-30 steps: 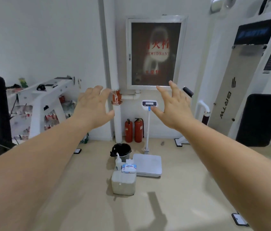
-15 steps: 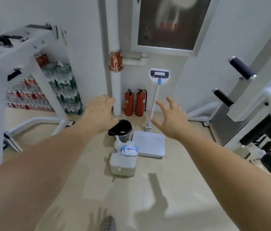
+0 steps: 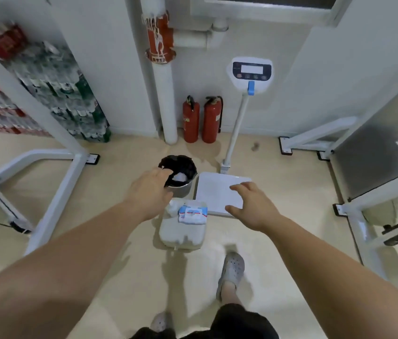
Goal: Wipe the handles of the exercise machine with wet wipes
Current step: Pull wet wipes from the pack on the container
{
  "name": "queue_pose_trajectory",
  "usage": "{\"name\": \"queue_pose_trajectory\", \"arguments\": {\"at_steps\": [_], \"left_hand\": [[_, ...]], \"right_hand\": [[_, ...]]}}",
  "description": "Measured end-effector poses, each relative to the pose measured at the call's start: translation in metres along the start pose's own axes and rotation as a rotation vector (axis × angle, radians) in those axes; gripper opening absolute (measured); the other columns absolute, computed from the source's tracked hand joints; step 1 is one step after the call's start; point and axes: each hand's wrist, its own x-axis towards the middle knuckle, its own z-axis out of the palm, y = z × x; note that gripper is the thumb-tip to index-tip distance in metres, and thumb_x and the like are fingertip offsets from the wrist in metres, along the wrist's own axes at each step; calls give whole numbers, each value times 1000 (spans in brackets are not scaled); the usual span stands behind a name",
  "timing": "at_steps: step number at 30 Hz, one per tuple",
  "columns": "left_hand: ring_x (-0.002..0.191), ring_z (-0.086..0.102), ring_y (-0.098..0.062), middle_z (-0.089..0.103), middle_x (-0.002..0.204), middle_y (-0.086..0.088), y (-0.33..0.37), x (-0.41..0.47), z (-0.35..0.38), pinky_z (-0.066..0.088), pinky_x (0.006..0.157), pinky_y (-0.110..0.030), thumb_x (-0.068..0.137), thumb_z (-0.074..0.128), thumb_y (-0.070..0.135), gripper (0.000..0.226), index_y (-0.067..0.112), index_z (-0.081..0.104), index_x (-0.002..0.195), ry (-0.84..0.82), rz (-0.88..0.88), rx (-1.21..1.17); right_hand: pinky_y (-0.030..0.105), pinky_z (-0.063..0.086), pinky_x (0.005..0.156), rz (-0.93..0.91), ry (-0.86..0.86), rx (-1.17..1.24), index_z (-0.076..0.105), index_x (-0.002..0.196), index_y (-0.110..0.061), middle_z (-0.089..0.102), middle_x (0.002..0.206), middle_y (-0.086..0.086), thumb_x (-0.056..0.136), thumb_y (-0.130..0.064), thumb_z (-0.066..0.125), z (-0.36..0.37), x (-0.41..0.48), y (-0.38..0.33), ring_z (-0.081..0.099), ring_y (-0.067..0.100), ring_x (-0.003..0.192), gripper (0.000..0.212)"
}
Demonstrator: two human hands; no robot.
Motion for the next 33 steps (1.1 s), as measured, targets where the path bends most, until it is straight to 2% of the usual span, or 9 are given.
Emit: {"name": "queue_pose_trajectory", "arguments": {"at_steps": [5, 11, 13, 19, 23, 25, 29, 31, 33], "left_hand": [[131, 48, -32, 47, 147, -10, -6, 44, 56, 42, 107, -44, 92, 63, 29, 60, 19, 41, 148, -107, -154, -58], [135, 46, -25, 46, 151, -3, -21, 92, 136, 39, 112, -41, 92, 56, 29, 58, 21, 43, 148, -266, -195, -175], [136, 46, -25, 45, 153, -3, -31, 111, 168, 41, 110, -41, 94, 58, 26, 57, 21, 42, 149, -312, -169, -161], [134, 46, -20, 43, 152, 1, -74, 164, 295, 40, 107, -33, 98, 54, 34, 53, 25, 41, 149, -445, -81, -147], [141, 39, -18, 34, 159, 3, -102, 182, 385, 34, 113, -32, 99, 51, 39, 56, 27, 36, 152, -479, 8, -101], [144, 35, -18, 29, 162, 4, -114, 187, 425, 32, 115, -34, 99, 50, 41, 57, 32, 32, 153, -487, 63, -52], [131, 53, -24, 37, 157, -1, -130, 198, 482, 48, 105, -39, 95, 54, 45, 61, 38, 33, 151, -423, 174, 75], [133, 51, -21, 33, 160, 0, -129, 202, 500, 47, 107, -36, 96, 52, 47, 65, 40, 24, 154, -395, 191, 77], [138, 44, -16, 23, 164, 7, -128, 203, 515, 41, 110, -32, 96, 48, 54, 71, 44, 9, 155, -359, 163, 18]], "right_hand": [[35, 43, 101, -55, -147, -4, 42, 146, -25, 40, 150, 4, 91, -46, 63, 19, 87, 38, 49, 27, 128, 63], [34, 45, 96, -46, -271, 45, 46, 143, -25, 46, 142, 2, 90, -46, 64, 70, 164, 63, 57, 27, 114, 60], [32, 45, 93, -32, -283, 61, 48, 142, -25, 48, 138, 2, 90, -44, 64, 100, 187, 70, 59, 25, 111, 58], [35, 51, 88, 2, -295, 125, 60, 131, -26, 57, 127, -3, 91, -37, 63, 229, 252, 103, 63, 20, 101, 41], [25, 43, 76, -16, -285, 106, 67, 122, -28, 63, 110, -8, 92, -35, 62, 313, 290, 137, 56, 11, 81, 31], [25, 43, 75, -29, -272, 95, 68, 124, -28, 65, 106, -9, 93, -35, 62, 346, 305, 152, 54, 10, 76, 32], [26, 44, 77, -96, -314, 61, 58, 136, -28, 63, 116, -3, 94, -33, 60, 396, 316, 166, 57, 13, 84, 42], [30, 49, 81, -143, -337, -17, 55, 137, -28, 60, 123, -1, 93, -31, 59, 412, 317, 170, 61, 19, 101, 44], [33, 51, 80, -186, -349, -145, 58, 131, -29, 60, 120, -2, 91, -24, 58, 419, 325, 169, 61, 22, 106, 41]]}}
